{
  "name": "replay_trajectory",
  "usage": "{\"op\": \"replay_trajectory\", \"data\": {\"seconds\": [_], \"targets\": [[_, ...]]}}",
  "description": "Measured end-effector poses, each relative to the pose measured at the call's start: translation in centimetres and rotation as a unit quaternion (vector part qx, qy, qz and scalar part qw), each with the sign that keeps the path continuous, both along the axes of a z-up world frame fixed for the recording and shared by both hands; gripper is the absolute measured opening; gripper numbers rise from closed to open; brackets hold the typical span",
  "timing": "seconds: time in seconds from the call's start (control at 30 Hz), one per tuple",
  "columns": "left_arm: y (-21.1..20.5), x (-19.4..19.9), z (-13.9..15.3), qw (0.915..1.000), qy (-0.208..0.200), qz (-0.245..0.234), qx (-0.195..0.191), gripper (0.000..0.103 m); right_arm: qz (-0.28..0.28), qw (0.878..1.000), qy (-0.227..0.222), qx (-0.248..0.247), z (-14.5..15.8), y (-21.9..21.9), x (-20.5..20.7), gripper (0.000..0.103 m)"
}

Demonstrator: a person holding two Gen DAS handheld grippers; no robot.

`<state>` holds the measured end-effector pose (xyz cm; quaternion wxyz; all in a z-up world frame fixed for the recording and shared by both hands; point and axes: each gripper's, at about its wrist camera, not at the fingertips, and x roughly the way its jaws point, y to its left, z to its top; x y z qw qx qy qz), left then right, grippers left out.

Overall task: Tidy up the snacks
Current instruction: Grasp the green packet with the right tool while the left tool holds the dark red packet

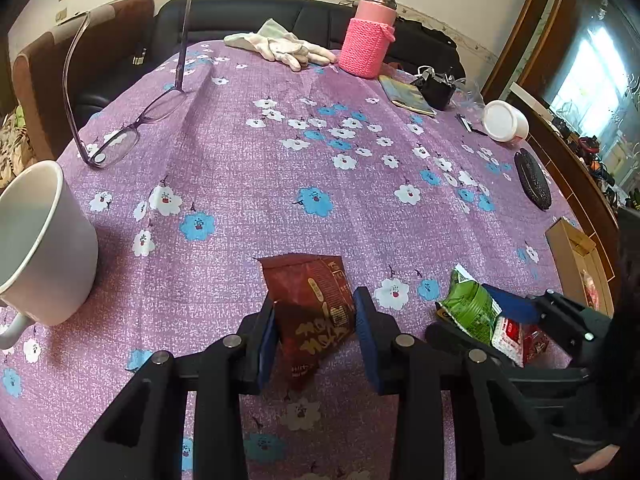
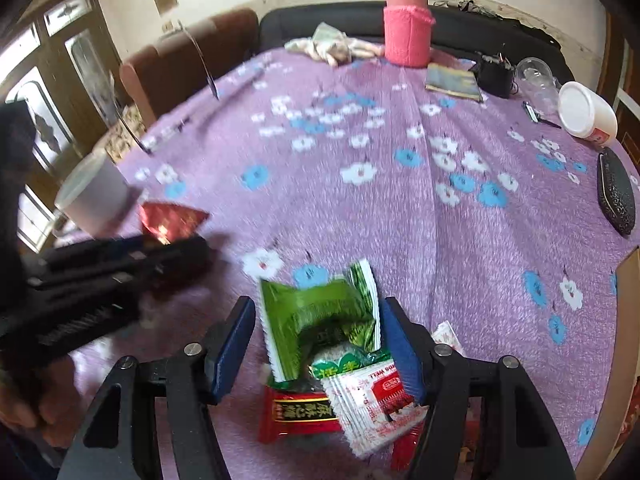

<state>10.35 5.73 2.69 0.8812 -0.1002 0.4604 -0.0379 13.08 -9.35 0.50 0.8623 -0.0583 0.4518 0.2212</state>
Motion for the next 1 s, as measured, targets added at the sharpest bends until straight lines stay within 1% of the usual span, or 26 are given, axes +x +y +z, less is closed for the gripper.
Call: {"op": "replay_trajectory", "data": {"seconds": [0.13, 0.2, 0.3, 0.4, 0.47, 0.53, 0.67, 0.83, 1.0], "targets": [[-0.2, 0.0, 0.1, 1.0, -0.005, -0.007, -0.001, 0.035, -0.026, 0.999, -0.018, 0.014, 0.7, -0.8, -0.9, 0.047], [-0.5, -0.1, 0.2, 0.9999, -0.008, -0.012, -0.001, 0.034, -0.038, 0.998, -0.048, 0.02, 1.6, -1.6, -2.3, 0.047], [-1.0, -0.3, 0.5, 0.9996, -0.016, -0.023, -0.005, 0.034, -0.061, 0.994, -0.078, 0.041, 3.4, -3.2, -4.3, 0.047], [-1.5, -0.7, 0.9, 0.9989, -0.026, -0.036, -0.014, 0.034, -0.082, 0.989, -0.096, 0.074, 4.6, -5.3, -6.4, 0.047], [-2.0, -1.1, 1.2, 0.9983, -0.035, -0.045, -0.015, 0.035, -0.097, 0.987, -0.105, 0.078, 4.4, -6.4, -7.3, 0.047], [-2.8, -1.5, 1.6, 0.9973, -0.043, -0.057, -0.015, 0.035, -0.113, 0.984, -0.11, 0.079, 4.1, -7.4, -7.8, 0.047], [-4.8, -2.3, 2.0, 0.9944, -0.062, -0.085, -0.003, 0.035, -0.132, 0.982, -0.086, 0.102, 3.4, -9.3, -6.8, 0.046], [-6.8, -3.2, 2.4, 0.9896, -0.083, -0.116, 0.019, 0.035, -0.135, 0.981, -0.09, 0.108, 3.4, -9.7, -6.8, 0.046], [-7.5, -3.5, 2.3, 0.9878, -0.085, -0.129, 0.023, 0.035, -0.137, 0.98, -0.094, 0.11, 3.5, -9.9, -7.1, 0.046]]}}
